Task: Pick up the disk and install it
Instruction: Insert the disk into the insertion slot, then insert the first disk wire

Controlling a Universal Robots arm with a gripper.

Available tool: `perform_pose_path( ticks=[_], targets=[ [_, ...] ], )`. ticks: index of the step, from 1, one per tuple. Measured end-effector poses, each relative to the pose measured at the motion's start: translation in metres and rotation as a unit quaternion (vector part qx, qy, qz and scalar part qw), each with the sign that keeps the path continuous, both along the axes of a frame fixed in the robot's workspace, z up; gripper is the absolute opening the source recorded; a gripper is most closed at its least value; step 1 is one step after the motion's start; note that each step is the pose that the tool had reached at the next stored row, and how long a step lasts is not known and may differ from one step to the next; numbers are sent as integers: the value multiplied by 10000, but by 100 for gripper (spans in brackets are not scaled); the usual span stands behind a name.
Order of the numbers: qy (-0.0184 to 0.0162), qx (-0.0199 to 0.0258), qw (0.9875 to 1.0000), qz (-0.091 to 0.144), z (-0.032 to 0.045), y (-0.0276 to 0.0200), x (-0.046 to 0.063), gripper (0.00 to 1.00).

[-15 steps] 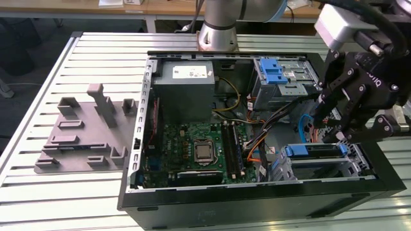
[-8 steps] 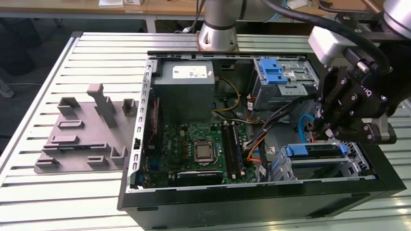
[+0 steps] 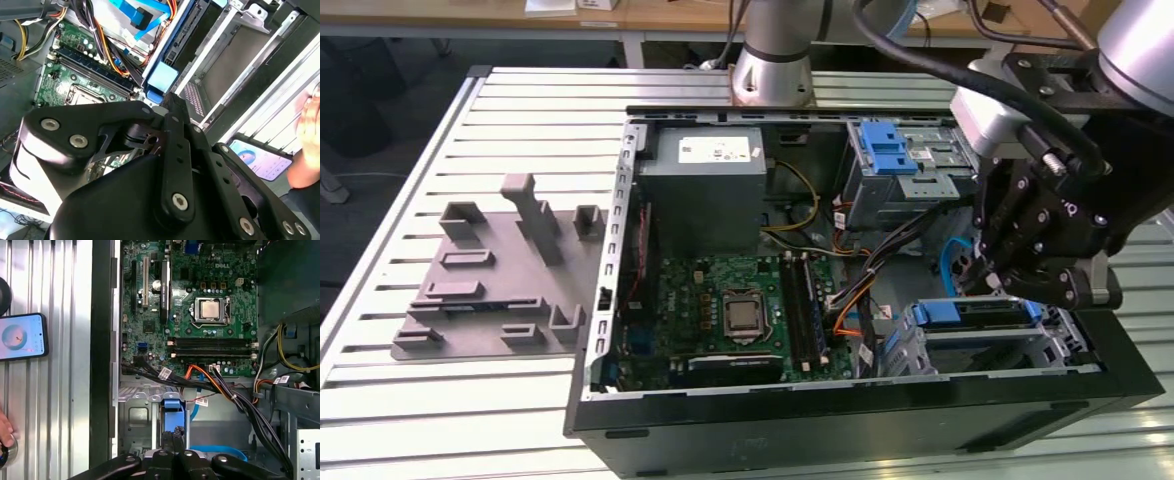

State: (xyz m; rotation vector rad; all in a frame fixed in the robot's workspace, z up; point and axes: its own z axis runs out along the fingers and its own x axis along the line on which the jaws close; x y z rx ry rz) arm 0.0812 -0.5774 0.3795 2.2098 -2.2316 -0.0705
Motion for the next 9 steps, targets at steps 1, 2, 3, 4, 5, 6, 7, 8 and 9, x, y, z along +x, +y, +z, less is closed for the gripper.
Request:
perform_pose_path(
  ticks=[1,2,3,4,5,6,7,8,9],
  targets=[
    [0,0,10000,0,-8,0,0,11],
    [0,0,10000,0,-15,0,0,11],
    [0,0,10000,0,-23,0,0,11],
    [0,0,10000,0,-31,0,0,11],
    [0,0,10000,0,-39,0,0,11],
    [0,0,10000,0,-46,0,0,11],
    [0,0,10000,0,-52,0,0,11],
    [0,0,10000,0,-57,0,0,11],
    [0,0,10000,0,-62,0,0,11]
  ],
)
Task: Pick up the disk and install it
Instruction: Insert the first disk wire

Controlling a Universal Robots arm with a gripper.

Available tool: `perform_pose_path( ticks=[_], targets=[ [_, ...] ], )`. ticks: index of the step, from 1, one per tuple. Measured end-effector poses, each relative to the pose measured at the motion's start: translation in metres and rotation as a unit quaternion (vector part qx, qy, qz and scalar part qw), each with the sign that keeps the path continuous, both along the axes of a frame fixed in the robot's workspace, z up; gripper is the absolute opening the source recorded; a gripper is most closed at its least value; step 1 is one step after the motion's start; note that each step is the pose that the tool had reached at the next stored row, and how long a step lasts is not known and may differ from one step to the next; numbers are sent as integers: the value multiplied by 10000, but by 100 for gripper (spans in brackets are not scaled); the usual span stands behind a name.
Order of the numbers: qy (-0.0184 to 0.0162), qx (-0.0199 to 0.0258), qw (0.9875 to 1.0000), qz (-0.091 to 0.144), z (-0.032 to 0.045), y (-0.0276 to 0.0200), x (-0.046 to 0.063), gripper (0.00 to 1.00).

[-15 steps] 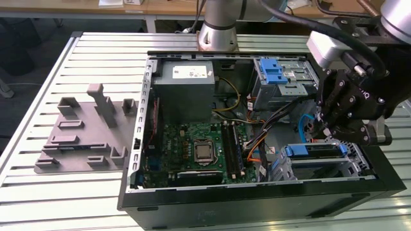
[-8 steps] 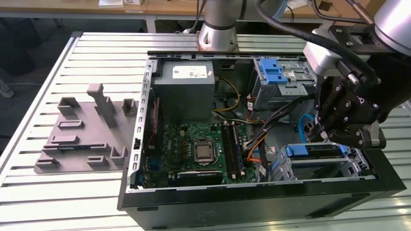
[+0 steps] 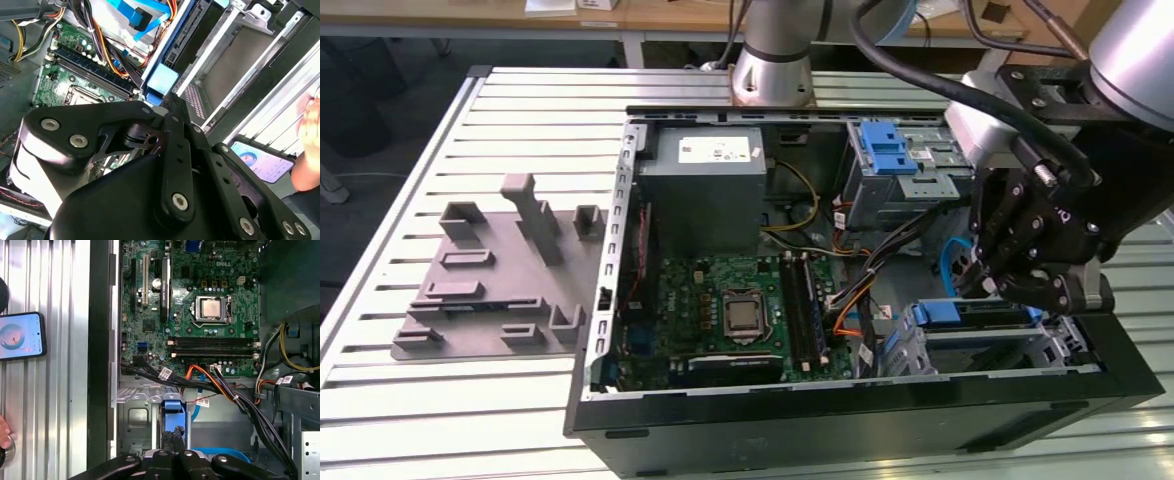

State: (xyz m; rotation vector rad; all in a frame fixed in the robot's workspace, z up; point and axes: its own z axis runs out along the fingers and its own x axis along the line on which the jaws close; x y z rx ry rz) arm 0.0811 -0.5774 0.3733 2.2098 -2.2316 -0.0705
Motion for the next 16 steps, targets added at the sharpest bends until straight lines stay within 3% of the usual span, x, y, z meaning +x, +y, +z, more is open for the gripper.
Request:
perform_pose_path(
  ticks=[3,10,16],
  targets=[
    [0,0,10000,1,-9,-1,12,11],
    [0,0,10000,0,-14,7,200,11],
    [0,0,10000,-1,-20,27,234,11]
  ],
)
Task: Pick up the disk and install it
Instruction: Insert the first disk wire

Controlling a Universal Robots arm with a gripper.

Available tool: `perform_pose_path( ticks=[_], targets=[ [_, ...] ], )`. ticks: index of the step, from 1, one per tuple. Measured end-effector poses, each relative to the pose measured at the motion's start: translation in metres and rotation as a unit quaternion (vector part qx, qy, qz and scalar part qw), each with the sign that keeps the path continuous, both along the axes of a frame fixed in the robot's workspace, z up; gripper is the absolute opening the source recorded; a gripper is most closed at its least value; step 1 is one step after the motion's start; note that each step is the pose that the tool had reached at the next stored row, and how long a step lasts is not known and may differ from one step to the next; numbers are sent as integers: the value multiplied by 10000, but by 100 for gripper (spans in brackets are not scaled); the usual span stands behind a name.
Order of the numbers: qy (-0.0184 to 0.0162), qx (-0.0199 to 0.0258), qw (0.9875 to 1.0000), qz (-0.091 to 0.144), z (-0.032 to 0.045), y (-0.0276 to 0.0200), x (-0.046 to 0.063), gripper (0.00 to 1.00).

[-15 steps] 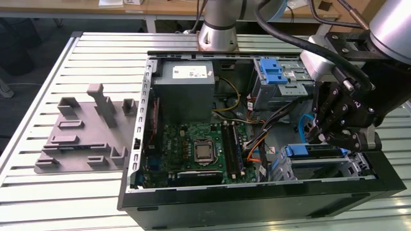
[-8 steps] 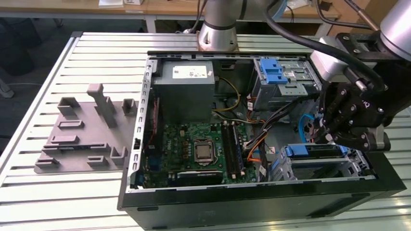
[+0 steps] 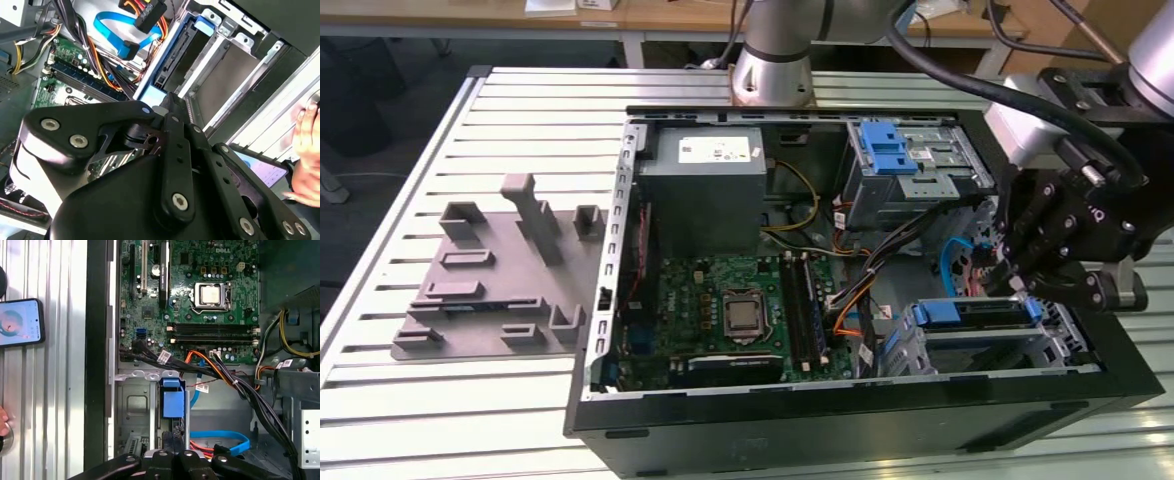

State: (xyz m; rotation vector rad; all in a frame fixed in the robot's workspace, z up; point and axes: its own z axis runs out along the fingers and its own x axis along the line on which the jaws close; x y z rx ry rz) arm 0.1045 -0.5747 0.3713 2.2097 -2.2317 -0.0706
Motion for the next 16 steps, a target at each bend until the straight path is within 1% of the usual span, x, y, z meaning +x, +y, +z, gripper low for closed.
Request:
perform_pose_path(
  ticks=[11,15,16],
  targets=[
    [0,-1,10000,1,-13,16,28,11],
    [0,1,10000,1,-24,24,77,11],
    [0,0,10000,0,-26,26,110,11]
  ],
)
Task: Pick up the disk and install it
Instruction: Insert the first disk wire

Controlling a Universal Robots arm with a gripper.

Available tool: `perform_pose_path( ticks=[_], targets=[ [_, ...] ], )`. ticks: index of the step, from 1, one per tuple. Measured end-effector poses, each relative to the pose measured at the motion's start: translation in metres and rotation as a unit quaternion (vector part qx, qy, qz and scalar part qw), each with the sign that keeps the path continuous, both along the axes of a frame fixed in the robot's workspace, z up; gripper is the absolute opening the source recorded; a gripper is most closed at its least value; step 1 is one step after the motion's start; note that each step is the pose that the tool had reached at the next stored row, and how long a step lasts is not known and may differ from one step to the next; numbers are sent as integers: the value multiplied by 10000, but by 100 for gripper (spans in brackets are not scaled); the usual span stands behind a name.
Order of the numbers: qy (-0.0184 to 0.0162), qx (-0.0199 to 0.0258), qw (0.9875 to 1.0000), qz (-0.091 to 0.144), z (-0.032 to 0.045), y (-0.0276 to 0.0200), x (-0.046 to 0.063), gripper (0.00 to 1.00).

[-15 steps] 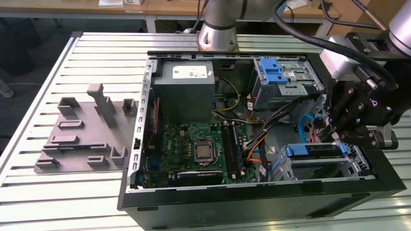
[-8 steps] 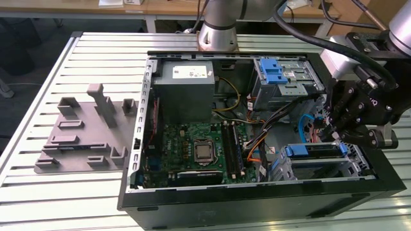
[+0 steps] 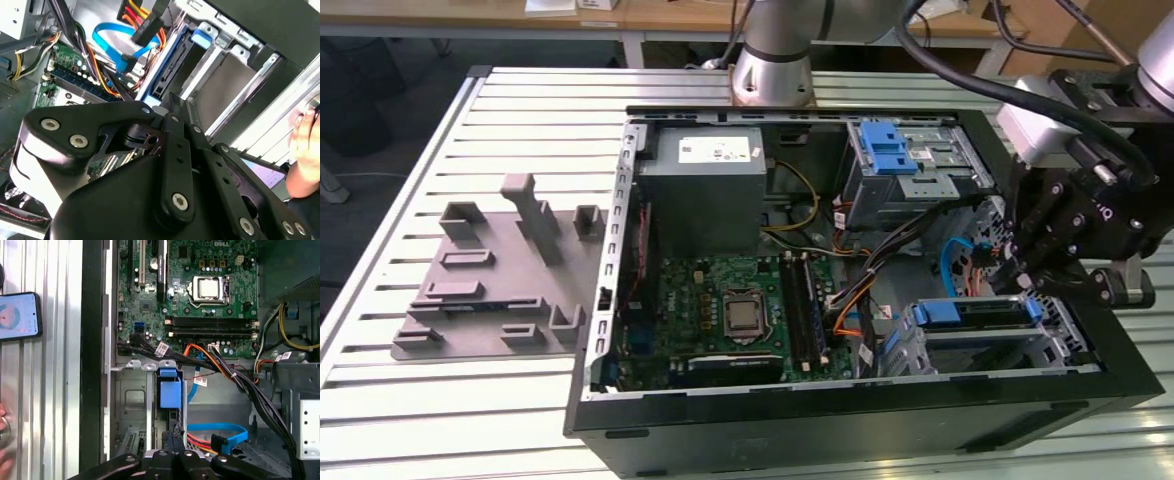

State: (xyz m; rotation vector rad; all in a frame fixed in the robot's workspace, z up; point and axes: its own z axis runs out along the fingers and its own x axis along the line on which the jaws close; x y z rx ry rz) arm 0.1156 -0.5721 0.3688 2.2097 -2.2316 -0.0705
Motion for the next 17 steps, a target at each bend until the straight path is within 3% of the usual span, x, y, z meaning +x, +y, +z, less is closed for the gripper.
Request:
perform_pose_path(
  ticks=[7,17],
  targets=[
    [10,0,10000,0,-17,58,209,11],
    [12,-8,10000,-12,-25,314,310,11]
  ],
)
